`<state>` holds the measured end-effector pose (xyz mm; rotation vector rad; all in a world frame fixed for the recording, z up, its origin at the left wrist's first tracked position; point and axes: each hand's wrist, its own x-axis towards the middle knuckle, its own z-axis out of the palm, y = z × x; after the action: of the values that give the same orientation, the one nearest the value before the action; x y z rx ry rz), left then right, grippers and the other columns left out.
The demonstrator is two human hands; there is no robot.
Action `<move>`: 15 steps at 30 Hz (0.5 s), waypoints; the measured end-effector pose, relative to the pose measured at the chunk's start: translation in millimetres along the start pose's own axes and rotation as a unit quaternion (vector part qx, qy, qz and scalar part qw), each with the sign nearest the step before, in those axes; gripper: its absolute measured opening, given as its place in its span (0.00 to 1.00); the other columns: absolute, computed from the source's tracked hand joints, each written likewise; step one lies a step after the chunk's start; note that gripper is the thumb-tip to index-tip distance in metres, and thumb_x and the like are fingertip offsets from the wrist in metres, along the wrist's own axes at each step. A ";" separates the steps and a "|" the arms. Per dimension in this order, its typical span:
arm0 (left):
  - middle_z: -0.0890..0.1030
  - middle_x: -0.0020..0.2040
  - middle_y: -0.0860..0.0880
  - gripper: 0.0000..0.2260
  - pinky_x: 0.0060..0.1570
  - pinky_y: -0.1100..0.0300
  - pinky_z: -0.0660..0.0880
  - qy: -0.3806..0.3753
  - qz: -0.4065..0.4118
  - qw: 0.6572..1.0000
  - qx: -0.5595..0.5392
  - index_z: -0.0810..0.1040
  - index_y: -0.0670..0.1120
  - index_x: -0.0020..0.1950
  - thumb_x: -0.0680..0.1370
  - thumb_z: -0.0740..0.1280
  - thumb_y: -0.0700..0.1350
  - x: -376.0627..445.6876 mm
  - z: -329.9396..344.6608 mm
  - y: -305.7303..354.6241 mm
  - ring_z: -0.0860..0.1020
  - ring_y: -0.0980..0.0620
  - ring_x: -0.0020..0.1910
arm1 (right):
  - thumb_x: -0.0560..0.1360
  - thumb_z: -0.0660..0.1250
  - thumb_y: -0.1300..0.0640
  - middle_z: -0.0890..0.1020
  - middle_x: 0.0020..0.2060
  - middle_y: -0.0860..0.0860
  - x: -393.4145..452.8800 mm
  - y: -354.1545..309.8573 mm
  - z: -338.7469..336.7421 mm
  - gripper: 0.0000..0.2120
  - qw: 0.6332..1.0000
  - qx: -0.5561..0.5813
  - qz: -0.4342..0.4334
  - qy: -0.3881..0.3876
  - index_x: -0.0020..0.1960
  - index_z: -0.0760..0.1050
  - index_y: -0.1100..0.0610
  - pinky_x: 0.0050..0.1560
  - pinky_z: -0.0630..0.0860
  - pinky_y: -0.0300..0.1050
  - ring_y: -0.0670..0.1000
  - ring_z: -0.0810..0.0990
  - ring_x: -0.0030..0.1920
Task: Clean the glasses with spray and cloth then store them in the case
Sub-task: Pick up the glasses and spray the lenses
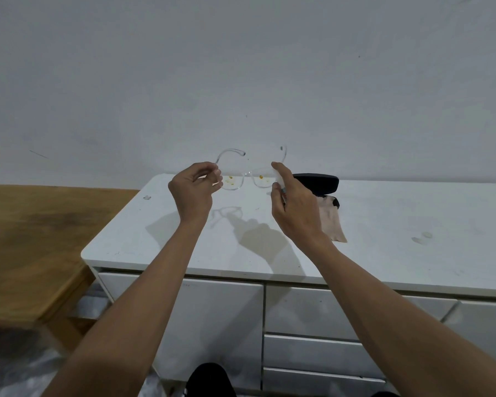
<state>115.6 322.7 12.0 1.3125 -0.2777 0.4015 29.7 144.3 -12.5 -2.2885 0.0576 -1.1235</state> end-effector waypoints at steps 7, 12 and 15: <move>0.81 0.36 0.42 0.03 0.44 0.52 0.85 0.013 0.034 0.999 0.011 0.84 0.33 0.48 0.74 0.73 0.30 -3.4 4.3 -2.1 0.82 0.42 0.38 | 0.82 0.60 0.58 0.76 0.32 0.51 0.9 0.1 2.1 0.20 1.000 -0.003 -0.006 0.014 0.73 0.71 0.52 0.36 0.76 0.53 0.55 0.76 0.34; 0.82 0.35 0.49 0.03 0.44 0.52 0.84 0.022 0.035 0.999 0.005 0.84 0.34 0.48 0.75 0.73 0.30 -2.1 6.1 -3.3 0.81 0.44 0.37 | 0.81 0.60 0.59 0.73 0.32 0.49 1.6 1.0 2.9 0.22 1.000 -0.002 -0.007 0.011 0.75 0.70 0.52 0.35 0.72 0.49 0.54 0.74 0.33; 0.82 0.34 0.52 0.04 0.46 0.50 0.85 0.014 0.034 0.999 -0.006 0.84 0.35 0.48 0.75 0.73 0.30 -1.6 5.9 -3.6 0.80 0.44 0.37 | 0.81 0.60 0.59 0.71 0.30 0.48 3.4 2.1 2.3 0.20 1.000 0.001 -0.004 0.014 0.73 0.71 0.53 0.35 0.68 0.47 0.53 0.72 0.32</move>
<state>115.9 316.1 9.6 1.2865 -0.3008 0.4751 34.0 142.7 -12.2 -2.2731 0.0590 -1.1582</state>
